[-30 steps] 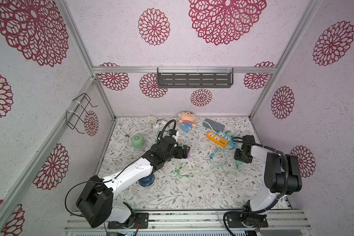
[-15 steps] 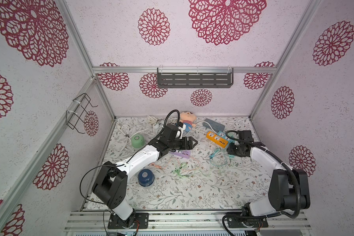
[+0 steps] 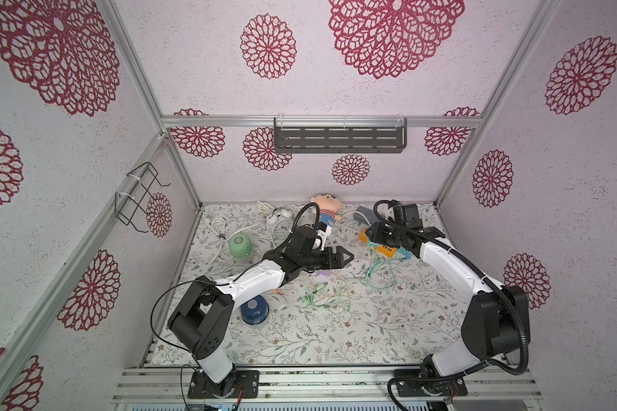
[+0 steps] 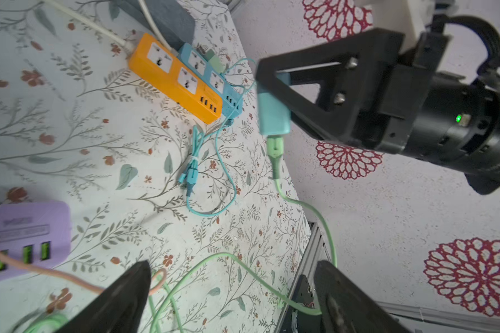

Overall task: Charge the cordless meat grinders
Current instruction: Pick up the plug from the center of the board.

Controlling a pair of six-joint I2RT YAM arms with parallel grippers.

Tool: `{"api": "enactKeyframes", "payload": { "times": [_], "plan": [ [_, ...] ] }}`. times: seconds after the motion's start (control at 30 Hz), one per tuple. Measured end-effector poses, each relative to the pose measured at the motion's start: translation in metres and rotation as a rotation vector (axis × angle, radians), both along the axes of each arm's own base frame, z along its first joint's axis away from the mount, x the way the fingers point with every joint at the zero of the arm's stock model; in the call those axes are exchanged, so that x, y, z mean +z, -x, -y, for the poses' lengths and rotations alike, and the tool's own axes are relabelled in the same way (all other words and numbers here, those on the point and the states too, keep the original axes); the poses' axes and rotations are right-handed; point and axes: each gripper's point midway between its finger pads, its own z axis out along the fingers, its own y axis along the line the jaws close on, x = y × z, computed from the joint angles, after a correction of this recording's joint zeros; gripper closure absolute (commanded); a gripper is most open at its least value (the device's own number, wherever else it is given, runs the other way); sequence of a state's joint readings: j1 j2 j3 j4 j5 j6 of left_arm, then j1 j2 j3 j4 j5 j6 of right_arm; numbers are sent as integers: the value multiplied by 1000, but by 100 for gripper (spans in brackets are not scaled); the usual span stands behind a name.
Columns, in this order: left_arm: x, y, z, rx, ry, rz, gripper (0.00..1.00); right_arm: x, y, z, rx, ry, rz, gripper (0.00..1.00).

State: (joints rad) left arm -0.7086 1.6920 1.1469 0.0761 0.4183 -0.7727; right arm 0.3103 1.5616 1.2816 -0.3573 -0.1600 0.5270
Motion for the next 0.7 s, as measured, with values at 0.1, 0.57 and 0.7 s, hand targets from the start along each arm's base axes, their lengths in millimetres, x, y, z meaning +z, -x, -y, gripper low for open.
{"api": "enactKeyframes", "payload": {
  "times": [0.1, 0.57, 0.7],
  "plan": [
    [21, 0, 15, -4, 26, 76, 8, 9, 2, -19, -9, -35, 13, 85],
    [24, -37, 4, 163, -53, 182, 21, 31, 2, -52, -81, -202, 38, 86],
    [23, -41, 0, 176, -61, 184, 26, 35, 4, -55, -84, -229, 46, 86]
  ]
}}
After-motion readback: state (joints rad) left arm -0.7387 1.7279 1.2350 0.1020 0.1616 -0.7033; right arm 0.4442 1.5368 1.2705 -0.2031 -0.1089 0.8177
